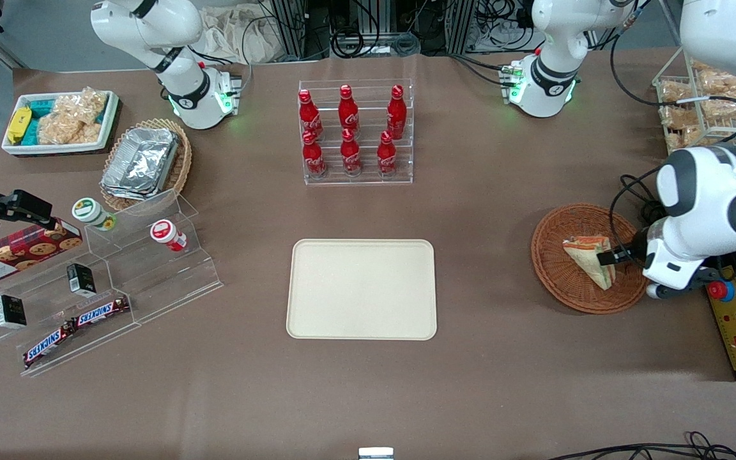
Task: Place sandwich from basket to tray
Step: 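Lower the left gripper onto the wrapped sandwich in the wicker basket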
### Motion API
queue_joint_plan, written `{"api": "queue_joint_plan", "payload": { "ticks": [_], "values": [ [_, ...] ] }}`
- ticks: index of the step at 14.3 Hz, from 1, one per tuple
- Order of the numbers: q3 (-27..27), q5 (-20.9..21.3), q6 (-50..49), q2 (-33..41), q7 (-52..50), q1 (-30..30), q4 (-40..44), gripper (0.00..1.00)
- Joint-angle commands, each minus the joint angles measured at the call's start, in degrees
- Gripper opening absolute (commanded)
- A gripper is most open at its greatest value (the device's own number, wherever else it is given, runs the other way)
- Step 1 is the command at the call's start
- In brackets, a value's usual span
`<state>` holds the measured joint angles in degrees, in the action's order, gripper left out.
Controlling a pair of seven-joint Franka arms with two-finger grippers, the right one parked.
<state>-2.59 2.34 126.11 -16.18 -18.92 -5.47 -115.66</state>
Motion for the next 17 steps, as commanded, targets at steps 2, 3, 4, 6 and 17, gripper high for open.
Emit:
{"api": "queue_joint_plan", "payload": {
  "ticks": [2,3,4,6,17],
  "values": [
    [-0.31,-0.32,10.45,0.02,-5.69,-0.77,-7.21,0.99],
    [-0.31,-0.24,11.95,-0.51,-5.95,-0.77,-7.82,0.99],
    [-0.31,-0.24,13.53,-0.78,-5.96,-0.77,-8.87,0.99],
    [-0.31,-0.24,16.0,-2.44,-6.13,-0.94,-9.33,0.91],
    [-4.09,-0.32,-20.23,0.53,-9.21,2.04,13.22,0.0]
  ]
}}
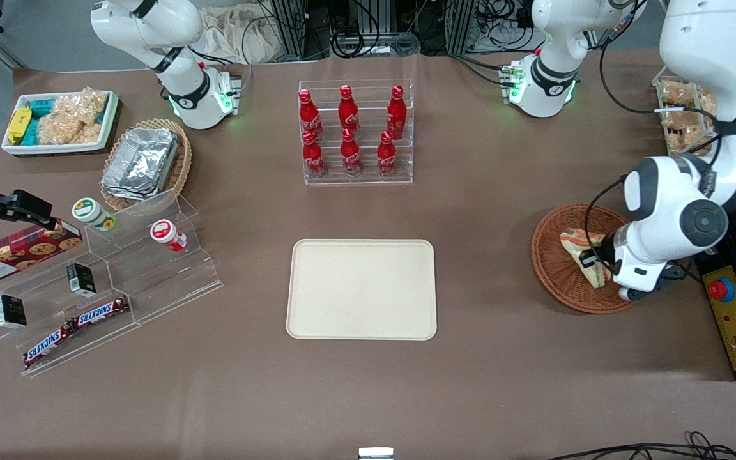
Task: Place sandwich from basket to tray
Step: 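Close the left gripper on the sandwich and lift it, then carry the sandwich with the left gripper over the cream tray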
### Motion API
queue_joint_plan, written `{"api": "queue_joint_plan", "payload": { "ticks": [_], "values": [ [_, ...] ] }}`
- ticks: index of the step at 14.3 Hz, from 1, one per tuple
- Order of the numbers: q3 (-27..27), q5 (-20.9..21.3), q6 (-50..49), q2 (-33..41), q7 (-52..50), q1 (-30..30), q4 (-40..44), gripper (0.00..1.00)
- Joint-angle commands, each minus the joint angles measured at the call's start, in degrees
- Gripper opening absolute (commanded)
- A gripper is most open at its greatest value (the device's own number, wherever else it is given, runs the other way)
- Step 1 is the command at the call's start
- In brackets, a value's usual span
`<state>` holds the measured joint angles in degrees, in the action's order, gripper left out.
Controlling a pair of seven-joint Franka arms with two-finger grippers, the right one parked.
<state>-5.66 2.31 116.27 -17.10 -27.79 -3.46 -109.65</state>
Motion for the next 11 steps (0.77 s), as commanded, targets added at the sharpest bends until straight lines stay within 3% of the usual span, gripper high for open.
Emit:
{"api": "queue_joint_plan", "payload": {
  "ticks": [1,3,5,9,11],
  "values": [
    [-1.54,-0.47,-16.02,1.46,-0.25,-0.05,12.13,0.0],
    [-3.03,-2.21,-23.78,1.02,-0.25,-0.05,21.28,0.0],
    [-5.22,-3.54,-23.99,0.49,-0.34,0.12,24.74,0.0],
    [-17.43,-3.38,-12.76,-3.62,-0.07,1.34,24.13,0.0],
    [-18.07,0.65,-7.93,-7.49,-0.25,6.68,24.13,0.0]
  ]
}}
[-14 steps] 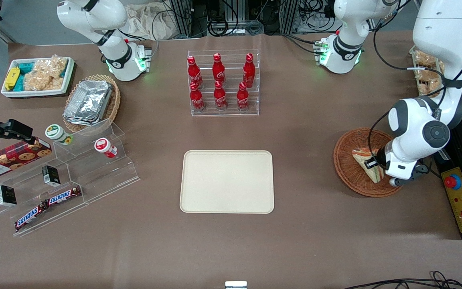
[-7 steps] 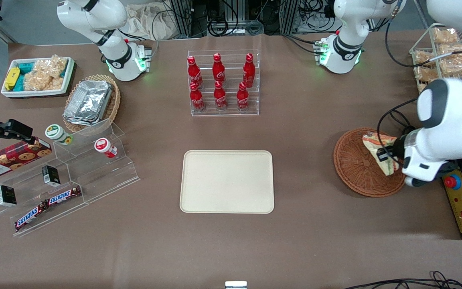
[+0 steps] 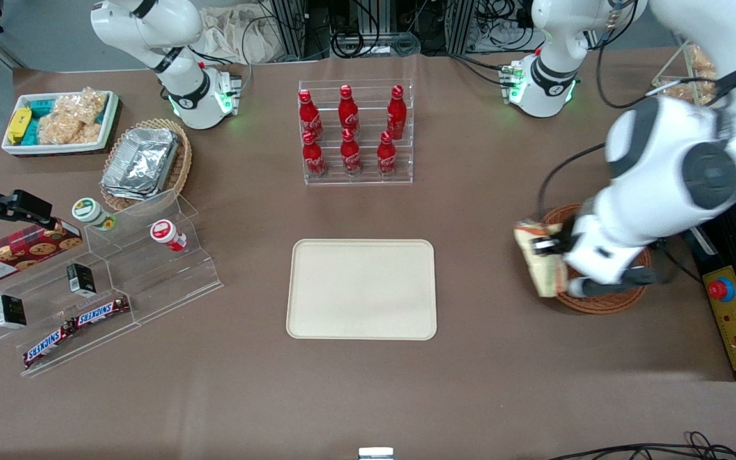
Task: Place sandwich from basket to tray
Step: 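Carry the sandwich with the left gripper over the cream tray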
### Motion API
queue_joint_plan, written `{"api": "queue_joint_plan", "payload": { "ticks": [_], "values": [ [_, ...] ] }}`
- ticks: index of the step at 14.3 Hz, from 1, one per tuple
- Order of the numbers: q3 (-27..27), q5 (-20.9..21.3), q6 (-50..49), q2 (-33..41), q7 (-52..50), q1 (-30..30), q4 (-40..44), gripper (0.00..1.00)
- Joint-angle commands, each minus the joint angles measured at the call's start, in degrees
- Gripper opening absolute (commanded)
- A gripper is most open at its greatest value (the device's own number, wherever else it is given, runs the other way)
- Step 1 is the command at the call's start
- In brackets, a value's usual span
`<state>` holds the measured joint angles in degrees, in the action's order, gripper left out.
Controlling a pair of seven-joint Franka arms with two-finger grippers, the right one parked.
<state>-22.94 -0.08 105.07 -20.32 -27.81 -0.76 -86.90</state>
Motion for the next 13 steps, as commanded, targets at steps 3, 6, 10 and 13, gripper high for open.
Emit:
{"api": "queue_joint_plan", "payload": {
  "ticks": [3,6,10,13],
  "values": [
    [-0.61,8.06,10.13,-10.33,-0.4,9.89,1.73,0.0],
    [-0.61,12.55,19.44,-16.66,-1.19,13.67,1.91,0.0],
    [-0.53,12.73,26.31,-22.73,-2.24,15.79,2.17,0.0],
    [1.57,12.74,31.32,-26.17,-2.42,17.72,2.79,0.0]
  ]
}}
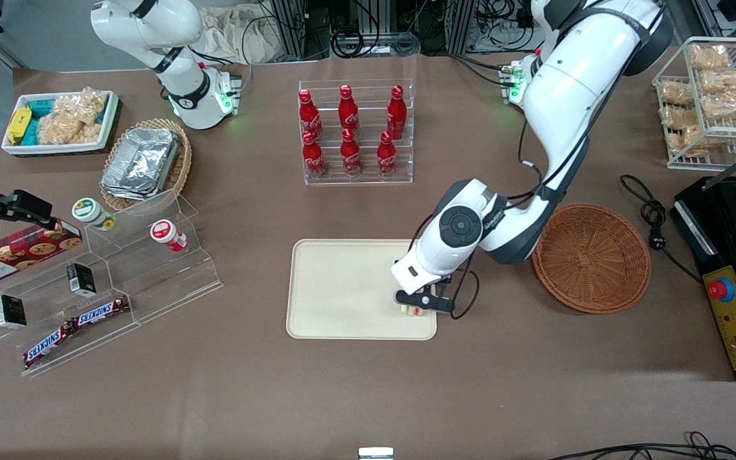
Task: Place sandwich from basket to tray
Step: 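Carry the sandwich with the left gripper over the cream tray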
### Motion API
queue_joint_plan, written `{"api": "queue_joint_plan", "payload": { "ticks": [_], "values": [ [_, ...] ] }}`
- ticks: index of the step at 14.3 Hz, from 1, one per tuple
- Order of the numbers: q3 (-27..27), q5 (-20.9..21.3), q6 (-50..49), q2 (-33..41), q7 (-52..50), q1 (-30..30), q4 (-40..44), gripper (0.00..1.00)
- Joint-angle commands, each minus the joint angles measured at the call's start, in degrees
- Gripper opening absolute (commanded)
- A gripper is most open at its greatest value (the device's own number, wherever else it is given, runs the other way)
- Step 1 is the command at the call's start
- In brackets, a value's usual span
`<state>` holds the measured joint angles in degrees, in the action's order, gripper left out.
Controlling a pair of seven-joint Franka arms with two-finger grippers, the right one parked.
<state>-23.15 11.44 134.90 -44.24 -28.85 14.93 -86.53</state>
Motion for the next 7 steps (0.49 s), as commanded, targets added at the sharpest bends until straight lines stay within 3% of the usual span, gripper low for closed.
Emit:
{"api": "queue_joint_plan", "payload": {
  "ticks": [1,2,4,5,6,7],
  "values": [
    [3.27,1.13,1.6,-2.25,-1.47,2.99,2.42,0.0],
    [3.72,1.13,1.6,-2.25,-1.47,3.26,2.34,0.05],
    [3.73,1.04,1.6,-2.08,-1.56,3.18,2.07,0.44],
    [3.73,0.78,1.51,-2.08,-2.69,3.09,2.07,0.88],
    [3.73,1.12,0.99,-1.9,-5.4,3.09,2.24,0.99],
    [3.73,1.21,0.55,-1.55,-7.16,3.09,2.25,0.99]
  ]
}}
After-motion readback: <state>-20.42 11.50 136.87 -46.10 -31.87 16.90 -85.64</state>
